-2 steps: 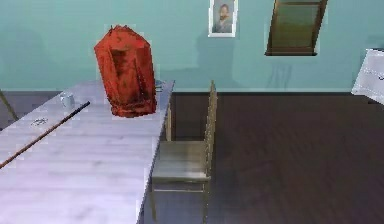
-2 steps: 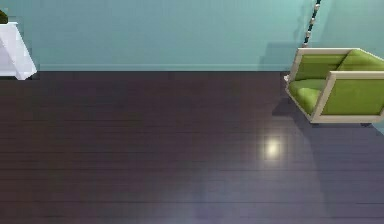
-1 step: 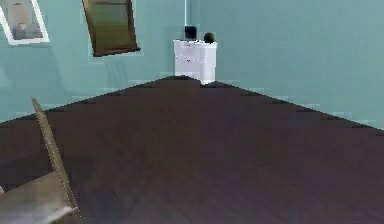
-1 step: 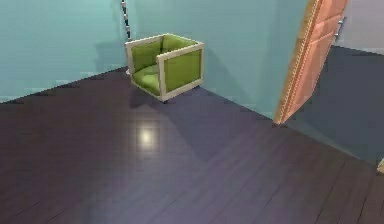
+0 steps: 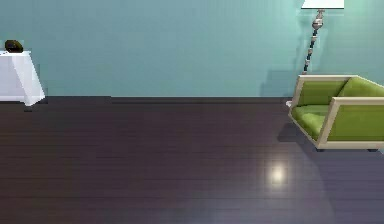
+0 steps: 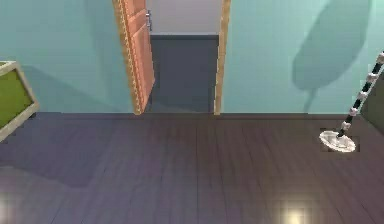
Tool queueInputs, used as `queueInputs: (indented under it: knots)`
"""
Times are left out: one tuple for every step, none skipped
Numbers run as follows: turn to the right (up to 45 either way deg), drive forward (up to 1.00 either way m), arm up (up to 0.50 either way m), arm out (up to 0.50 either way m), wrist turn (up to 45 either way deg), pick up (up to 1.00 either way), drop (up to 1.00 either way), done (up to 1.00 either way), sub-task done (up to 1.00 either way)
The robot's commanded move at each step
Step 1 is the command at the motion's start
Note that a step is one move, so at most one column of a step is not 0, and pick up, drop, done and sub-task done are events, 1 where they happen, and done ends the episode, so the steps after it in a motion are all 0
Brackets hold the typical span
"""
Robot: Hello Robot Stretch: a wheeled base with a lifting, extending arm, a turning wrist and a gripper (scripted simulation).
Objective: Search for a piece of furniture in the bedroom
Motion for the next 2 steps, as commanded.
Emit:
queueInputs:
  knots:
    - [30.0,0.0,0.0,0.0,0.0,0.0,0.0,0.0,0.0]
    - [0.0,0.25,0.0,0.0,0.0,0.0,0.0,0.0,0.0]
